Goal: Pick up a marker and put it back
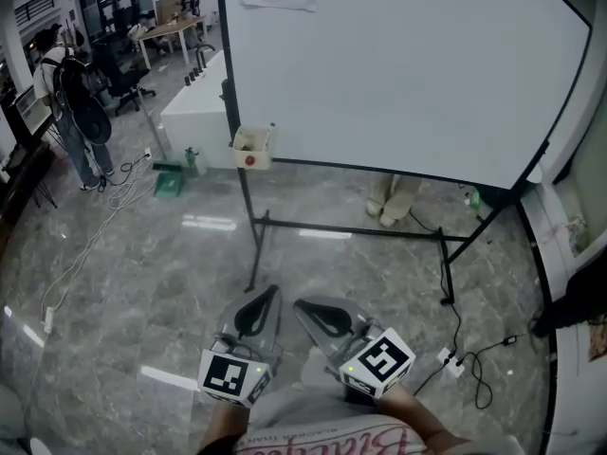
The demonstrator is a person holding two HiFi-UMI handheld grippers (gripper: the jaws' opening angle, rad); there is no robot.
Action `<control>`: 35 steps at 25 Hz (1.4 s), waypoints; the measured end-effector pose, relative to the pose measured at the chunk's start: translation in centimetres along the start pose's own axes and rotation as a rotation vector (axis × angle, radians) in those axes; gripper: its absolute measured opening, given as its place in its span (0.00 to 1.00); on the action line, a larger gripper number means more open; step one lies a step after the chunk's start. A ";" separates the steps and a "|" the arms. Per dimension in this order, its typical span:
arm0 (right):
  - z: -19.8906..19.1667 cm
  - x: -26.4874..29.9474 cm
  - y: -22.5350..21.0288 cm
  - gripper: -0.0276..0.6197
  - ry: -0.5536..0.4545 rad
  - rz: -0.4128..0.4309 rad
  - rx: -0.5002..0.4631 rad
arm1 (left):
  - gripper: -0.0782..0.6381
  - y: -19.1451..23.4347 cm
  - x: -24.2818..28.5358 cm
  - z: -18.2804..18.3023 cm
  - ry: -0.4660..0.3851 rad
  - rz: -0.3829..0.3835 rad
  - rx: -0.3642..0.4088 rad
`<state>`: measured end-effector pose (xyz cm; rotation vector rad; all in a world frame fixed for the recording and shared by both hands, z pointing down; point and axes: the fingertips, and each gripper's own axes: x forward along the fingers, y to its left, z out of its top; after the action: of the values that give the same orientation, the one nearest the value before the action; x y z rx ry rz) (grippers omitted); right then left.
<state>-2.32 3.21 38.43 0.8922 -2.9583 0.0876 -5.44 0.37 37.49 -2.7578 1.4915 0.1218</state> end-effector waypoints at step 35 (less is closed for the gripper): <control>0.5 21.1 -28.0 0.05 0.028 0.007 0.031 | 0.11 19.4 25.0 -1.0 0.028 0.104 -0.008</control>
<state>-4.38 -31.76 40.43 0.8770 -2.9419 0.1455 -7.97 -31.20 37.40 -2.6992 1.6450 0.0895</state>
